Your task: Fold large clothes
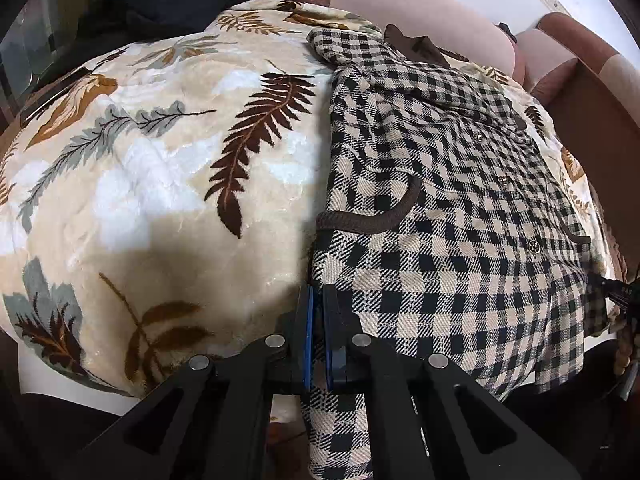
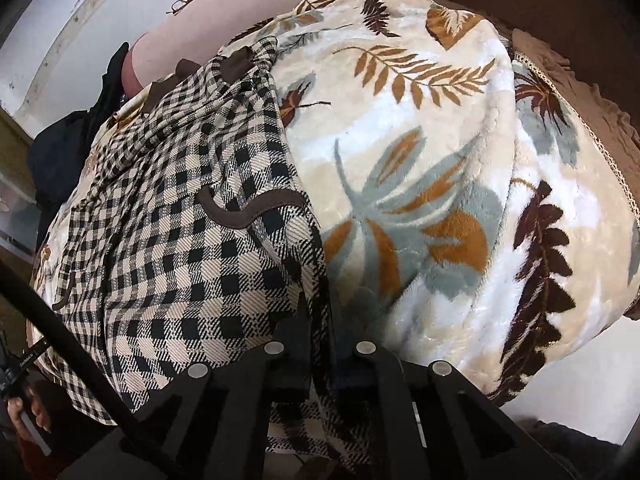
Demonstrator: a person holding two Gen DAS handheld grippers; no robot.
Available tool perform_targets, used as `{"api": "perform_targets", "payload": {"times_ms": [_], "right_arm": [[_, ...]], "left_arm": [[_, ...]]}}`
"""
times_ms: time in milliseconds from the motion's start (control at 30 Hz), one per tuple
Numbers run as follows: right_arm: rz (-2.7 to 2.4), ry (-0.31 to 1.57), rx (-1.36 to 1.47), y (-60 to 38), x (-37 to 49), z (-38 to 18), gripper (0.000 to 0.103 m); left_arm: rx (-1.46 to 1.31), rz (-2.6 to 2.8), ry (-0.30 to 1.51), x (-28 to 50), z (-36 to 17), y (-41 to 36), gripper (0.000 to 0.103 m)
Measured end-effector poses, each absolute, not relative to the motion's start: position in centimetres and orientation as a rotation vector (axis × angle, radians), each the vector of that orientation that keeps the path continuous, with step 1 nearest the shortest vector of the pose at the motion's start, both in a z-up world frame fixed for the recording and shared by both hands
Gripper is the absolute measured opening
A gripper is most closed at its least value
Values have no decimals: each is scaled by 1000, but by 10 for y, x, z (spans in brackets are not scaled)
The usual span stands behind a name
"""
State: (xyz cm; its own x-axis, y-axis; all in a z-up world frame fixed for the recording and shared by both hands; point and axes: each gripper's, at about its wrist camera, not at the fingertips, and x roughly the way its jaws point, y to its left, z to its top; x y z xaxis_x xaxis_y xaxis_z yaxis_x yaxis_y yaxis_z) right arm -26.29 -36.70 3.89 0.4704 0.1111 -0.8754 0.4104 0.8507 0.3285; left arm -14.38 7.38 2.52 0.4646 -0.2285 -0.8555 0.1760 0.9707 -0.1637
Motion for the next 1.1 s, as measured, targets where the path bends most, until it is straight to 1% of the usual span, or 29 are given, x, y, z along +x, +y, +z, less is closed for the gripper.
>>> {"api": "perform_targets", "payload": {"times_ms": [200,300,400,500,533,567,600,633,667,767,867,933,1100], "right_arm": [[-215,1091,580,-374,-268,38,7],[-258,1097,604,-382,-276,40,19],[-277,1078,618,-389,-286,49,19],[-297,1051,598,-393,-295,58,26],[-293,1043,604,-396,-297,59,30],[-281,1031,624,-399,-298,59,34],[-271,1019,654,-402,-299,58,40],[-262,1007,694,-405,-299,56,41],[-248,997,726,-408,-298,53,41],[-205,979,811,-409,-293,45,43],[-169,989,870,-406,-287,33,43],[-165,1002,881,-402,-285,28,43],[-135,1017,880,-395,-286,25,43]], "left_arm": [[-42,-240,1052,-149,27,76,4],[-28,-213,1053,-155,29,84,4],[-27,-190,1036,-164,35,99,4],[-111,-230,1019,-172,42,119,4],[-134,-244,1016,-172,43,122,7],[-157,-257,1014,-172,44,124,17],[-183,-268,1009,-171,44,125,24],[-201,-276,1004,-171,44,123,37],[-219,-289,998,-170,43,121,42],[-272,-379,1012,-163,37,104,45],[-264,-445,1049,-155,24,81,47],[-262,-455,1058,-154,17,74,52],[-274,-484,1054,-158,14,75,53]]}}
